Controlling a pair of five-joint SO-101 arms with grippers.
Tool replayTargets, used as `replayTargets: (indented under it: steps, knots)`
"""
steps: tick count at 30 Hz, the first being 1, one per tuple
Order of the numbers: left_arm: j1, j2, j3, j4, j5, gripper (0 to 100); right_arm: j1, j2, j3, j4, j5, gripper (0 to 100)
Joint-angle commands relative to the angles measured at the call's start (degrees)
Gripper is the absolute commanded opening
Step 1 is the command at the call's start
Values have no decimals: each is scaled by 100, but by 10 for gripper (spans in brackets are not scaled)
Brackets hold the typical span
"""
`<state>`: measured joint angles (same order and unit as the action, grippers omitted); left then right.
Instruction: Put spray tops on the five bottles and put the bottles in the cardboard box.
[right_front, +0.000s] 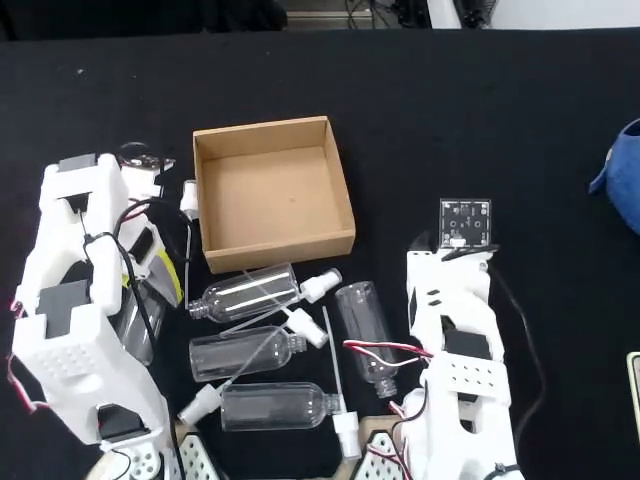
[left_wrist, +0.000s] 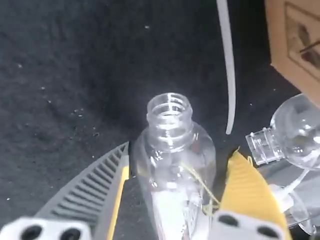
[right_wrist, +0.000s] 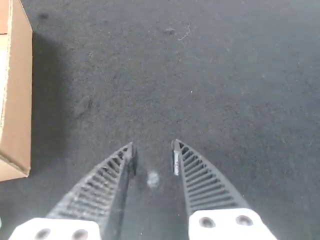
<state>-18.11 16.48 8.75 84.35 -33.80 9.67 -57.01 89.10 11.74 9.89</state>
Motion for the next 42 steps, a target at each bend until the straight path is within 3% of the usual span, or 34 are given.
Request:
replayTargets:
  steps: [1,3,6,11,15,21,26,32,37,42]
  knots:
    - [13,-35,-242,-18,26,184,132,13,-22,-62,53,109]
    - [13,0,-242,-18,26,157,132,13,-22,-62,53,109]
    - [13,18,-154,-53,53,18,132,13,-22,-62,53,109]
    - [-13,-220,224,-26,53,33,132,13,-22,-62,35,109]
    - [-426,-1336,48,-18,132,30,167,4,-48,-62,18,109]
    - [-936,-3429,-233,-97,1705,30,246,4,-462,167,44,109]
    - [-655,-4519,391,-765,2796,30,369,13,-1780,1591,149,109]
    - [-611,-5415,1569,-2163,3191,30,132,57,-3890,4290,1345,109]
    - [-611,-5732,2475,-2857,3270,30,-914,22,-4602,6075,2119,110]
    - [-910,-5802,2888,-2901,3560,30,-2277,57,-4611,6444,2075,110]
